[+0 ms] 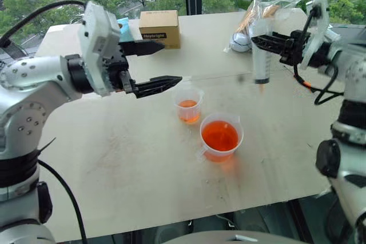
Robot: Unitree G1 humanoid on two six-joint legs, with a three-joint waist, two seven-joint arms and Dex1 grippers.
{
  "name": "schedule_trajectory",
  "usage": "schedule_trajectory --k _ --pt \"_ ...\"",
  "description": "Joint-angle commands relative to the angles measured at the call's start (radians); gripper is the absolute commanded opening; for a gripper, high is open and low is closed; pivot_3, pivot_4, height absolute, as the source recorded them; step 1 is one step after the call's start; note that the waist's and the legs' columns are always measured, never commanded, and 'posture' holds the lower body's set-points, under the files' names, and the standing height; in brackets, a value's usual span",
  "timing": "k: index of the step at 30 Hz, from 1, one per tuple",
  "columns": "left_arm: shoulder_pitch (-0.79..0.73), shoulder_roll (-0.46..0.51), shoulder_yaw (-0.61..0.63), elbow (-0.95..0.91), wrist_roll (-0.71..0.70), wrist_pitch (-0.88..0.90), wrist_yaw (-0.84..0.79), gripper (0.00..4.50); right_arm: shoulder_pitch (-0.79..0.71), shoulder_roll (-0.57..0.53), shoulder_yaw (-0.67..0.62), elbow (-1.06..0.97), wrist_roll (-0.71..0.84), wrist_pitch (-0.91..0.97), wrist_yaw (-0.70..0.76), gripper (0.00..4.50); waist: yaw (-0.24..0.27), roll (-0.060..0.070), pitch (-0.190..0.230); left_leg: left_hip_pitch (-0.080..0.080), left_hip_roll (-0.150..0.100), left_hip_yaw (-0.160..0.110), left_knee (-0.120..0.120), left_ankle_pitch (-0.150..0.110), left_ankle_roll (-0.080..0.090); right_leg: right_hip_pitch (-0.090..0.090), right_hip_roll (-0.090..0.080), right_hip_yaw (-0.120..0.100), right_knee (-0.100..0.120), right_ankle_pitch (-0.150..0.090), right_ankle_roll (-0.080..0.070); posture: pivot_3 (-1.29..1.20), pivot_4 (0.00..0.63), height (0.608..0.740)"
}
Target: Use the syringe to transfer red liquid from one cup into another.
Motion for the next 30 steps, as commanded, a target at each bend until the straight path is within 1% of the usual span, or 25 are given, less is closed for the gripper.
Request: schedule_trajectory --k 1,4,8,12,17,20,22,30 --pt "-0.047 -0.012 -0.028 0.044 0.041 -0.044 -0.058 4.50 0.155 0.064 -0.083 -0.262 0.177 -0.169 0.068 1.44 0.006 0.000 0.000 0.000 0.000 -0.001 0.000 0.000 0.000 0.000 0.000 0.000 0.000 0.000 0.000 0.00 0.150 0.740" --pt "-0.103 -0.038 -0.065 0.091 0.075 -0.066 -0.097 4.50 0.203 0.097 -0.103 -0.302 0.324 -0.162 0.027 1.44 0.011 0.000 0.001 0.001 0.000 0.001 0.001 0.000 0.000 0.000 0.001 0.000 0.001 0.000 0.000 0.00 0.150 0.740" --pt "-0.159 -0.067 -0.082 0.129 0.094 -0.073 -0.132 4.50 0.241 0.120 -0.071 -0.339 0.446 -0.199 -0.014 1.44 0.012 0.000 0.001 0.003 0.000 0.003 0.004 0.000 0.000 0.001 0.001 0.002 0.000 0.000 0.000 0.00 0.150 0.740" --pt "-0.202 -0.055 -0.095 0.175 0.115 -0.099 -0.235 4.50 0.316 0.134 0.010 -0.375 0.490 -0.239 -0.030 1.44 0.011 0.000 0.001 0.003 0.000 0.002 0.004 0.000 0.000 0.000 0.002 0.002 0.003 0.000 0.000 0.00 0.150 0.740" --pt "-0.276 -0.070 -0.090 0.237 0.091 -0.067 -0.310 4.50 0.444 0.128 0.132 -0.372 0.399 -0.362 0.028 1.44 0.013 0.000 0.000 0.003 0.000 0.003 0.005 0.000 0.001 0.000 0.002 0.002 0.004 0.000 0.000 0.00 0.150 0.740" --pt "-0.290 -0.077 -0.100 0.200 0.013 0.013 -0.365 4.50 0.479 0.102 0.221 -0.343 0.283 -0.479 0.094 1.44 0.012 0.000 0.001 0.002 0.000 0.003 0.006 0.000 0.001 0.000 0.002 0.002 0.004 0.000 0.000 0.00 0.150 0.740" --pt "-0.292 -0.078 -0.113 0.166 -0.023 0.051 -0.399 4.50 0.476 0.099 0.245 -0.325 0.259 -0.525 0.109 1.44 0.010 0.000 0.001 0.003 0.000 0.002 0.007 0.000 0.001 0.000 0.002 0.002 0.004 -0.001 0.001 0.00 0.150 0.740" --pt "-0.305 -0.193 -0.166 0.132 0.001 0.072 -0.314 4.50 0.491 0.078 0.311 -0.293 0.212 -0.627 0.158 1.44 0.014 0.000 0.001 0.003 0.000 0.001 0.009 0.000 0.001 0.001 0.002 0.002 0.004 -0.001 0.001 0.00 0.150 0.740"
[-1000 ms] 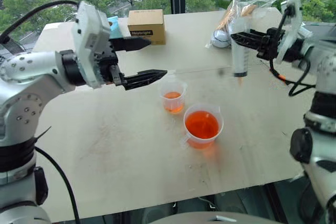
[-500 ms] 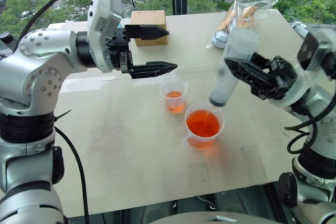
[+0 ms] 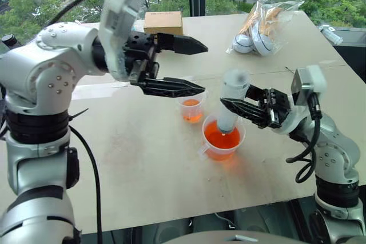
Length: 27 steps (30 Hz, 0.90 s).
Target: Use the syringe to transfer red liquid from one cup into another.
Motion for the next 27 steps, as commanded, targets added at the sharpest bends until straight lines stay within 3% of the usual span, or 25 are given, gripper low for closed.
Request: schedule_trajectory --k 1,7,19,22,25,27 --pt "-0.017 -0.042 -0.011 -0.041 0.005 0.004 0.048 4.50 0.009 -0.007 0.023 -0.006 -0.024 -0.071 0.023 1.44 0.000 0.000 0.000 0.000 0.000 0.000 0.000 0.000 0.000 0.000 0.000 0.000 0.000 0.000 0.000 0.00 0.150 0.740" --pt "-0.019 -0.095 -0.024 -0.051 0.007 0.005 0.085 4.50 0.047 -0.012 0.081 0.033 -0.113 -0.176 0.054 1.44 0.000 0.000 0.000 0.000 0.000 -0.001 0.000 0.000 0.000 0.000 0.000 0.000 0.000 0.000 0.000 0.00 0.150 0.740" --pt "-0.007 -0.103 -0.063 -0.063 0.016 0.008 0.044 4.50 0.047 -0.003 0.103 0.075 -0.154 -0.259 0.033 1.44 0.000 0.000 0.000 0.000 0.000 -0.001 0.001 0.000 0.000 0.001 0.000 0.000 0.000 0.000 0.000 0.00 0.150 0.740" --pt "0.002 -0.099 -0.073 -0.064 0.031 0.003 0.028 3.67 0.047 -0.003 0.107 0.072 -0.152 -0.260 0.030 1.44 0.000 0.000 0.000 0.000 0.000 -0.001 0.001 0.000 0.000 0.001 0.000 0.000 0.000 0.000 0.000 0.00 0.150 0.740" --pt "0.014 -0.093 -0.092 -0.069 0.059 -0.012 0.009 2.28 0.047 -0.004 0.110 0.068 -0.149 -0.257 0.027 1.44 0.000 0.000 0.000 0.000 0.000 -0.001 0.001 0.000 0.000 0.001 0.000 0.000 0.000 0.000 0.000 0.00 0.150 0.740" --pt "0.019 -0.094 -0.102 -0.071 0.077 -0.023 0.003 2.28 0.048 -0.004 0.112 0.065 -0.147 -0.256 0.025 1.44 0.000 0.000 0.000 0.000 0.000 -0.001 0.001 0.000 0.000 0.001 0.000 0.000 0.000 0.000 0.000 0.00 0.150 0.740"
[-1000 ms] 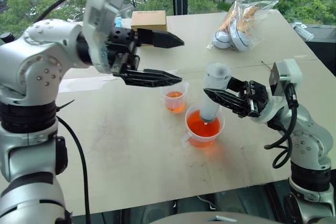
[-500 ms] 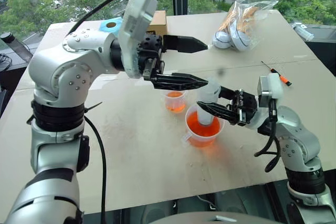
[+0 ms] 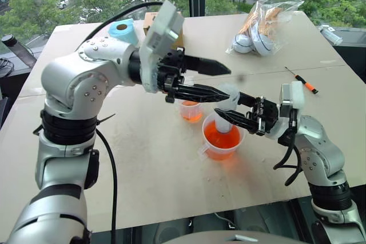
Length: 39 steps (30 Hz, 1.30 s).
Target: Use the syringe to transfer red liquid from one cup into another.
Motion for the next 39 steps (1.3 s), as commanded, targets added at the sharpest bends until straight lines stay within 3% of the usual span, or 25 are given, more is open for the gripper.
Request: schedule_trajectory --k 1,23,24,26,39 --pt "0.006 0.008 -0.004 -0.028 0.033 -0.036 -0.016 2.28 -0.009 0.002 0.003 -0.040 0.018 -0.015 -0.008 1.44 0.000 0.000 0.000 0.000 0.000 0.000 0.000 0.000 0.000 0.000 0.000 0.000 0.000 0.000 0.000 0.00 0.150 0.740" --pt "-0.006 -0.026 -0.067 0.027 0.160 -0.114 -0.061 2.28 0.002 -0.006 0.015 -0.037 0.008 -0.039 -0.003 1.44 0.000 0.000 0.000 0.000 0.000 0.000 0.000 0.000 0.000 0.000 0.000 0.000 0.000 0.000 0.000 0.00 0.150 0.740" --pt "-0.007 -0.028 -0.066 0.031 0.162 -0.115 -0.062 1.73 0.003 -0.006 0.015 -0.035 0.006 -0.041 -0.003 1.44 0.000 0.000 0.000 0.000 0.000 0.000 0.000 0.000 0.000 0.000 0.000 0.000 0.000 0.000 0.000 0.00 0.150 0.740" --pt "-0.011 -0.032 -0.064 0.035 0.164 -0.117 -0.060 1.40 0.006 -0.007 0.015 -0.033 0.004 -0.044 -0.002 1.44 0.000 0.000 0.000 0.000 0.000 0.000 0.000 0.000 0.000 0.000 0.000 0.000 0.000 0.000 0.000 0.00 0.150 0.740" --pt "-0.111 -0.033 -0.013 0.033 0.161 -0.098 -0.034 1.40 0.071 -0.009 0.048 -0.030 0.001 -0.051 -0.004 1.44 0.001 0.000 0.000 0.000 0.000 0.000 0.000 0.000 0.000 0.000 0.000 0.000 0.000 0.000 0.000 0.00 0.150 0.740"
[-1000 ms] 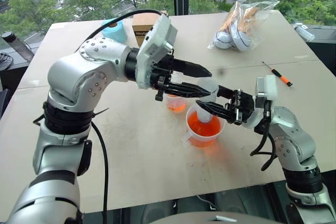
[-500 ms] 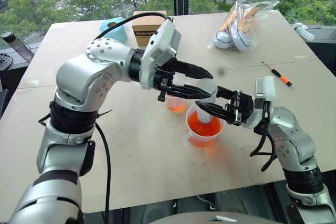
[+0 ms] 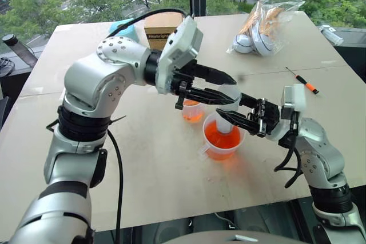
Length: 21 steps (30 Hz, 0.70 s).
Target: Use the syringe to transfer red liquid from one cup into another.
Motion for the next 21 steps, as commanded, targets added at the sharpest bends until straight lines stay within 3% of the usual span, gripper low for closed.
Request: schedule_trajectory --k 1,10,21 --pt "-0.063 0.015 0.069 -0.002 0.001 -0.015 0.031 1.40 0.034 -0.006 0.034 -0.023 -0.001 0.001 0.017 1.44 -0.001 0.000 0.000 0.000 0.000 0.000 0.000 0.000 0.000 0.000 0.000 0.000 0.000 0.000 0.000 0.00 0.150 0.740" --pt "-0.109 -0.005 0.124 0.010 -0.066 0.026 0.059 1.40 0.041 -0.013 0.052 -0.005 -0.010 -0.019 0.030 1.44 0.000 0.000 0.000 0.000 0.000 0.000 0.000 0.000 0.000 0.000 0.000 0.000 0.000 0.000 0.000 0.00 0.150 0.740" --pt "-0.092 0.015 0.112 0.005 -0.047 0.010 0.051 1.40 0.026 -0.004 0.046 0.004 0.007 -0.022 0.024 1.44 0.000 0.000 0.000 0.000 0.000 0.000 0.000 0.000 0.000 0.000 0.000 0.000 0.000 0.000 0.000 0.00 0.150 0.740"
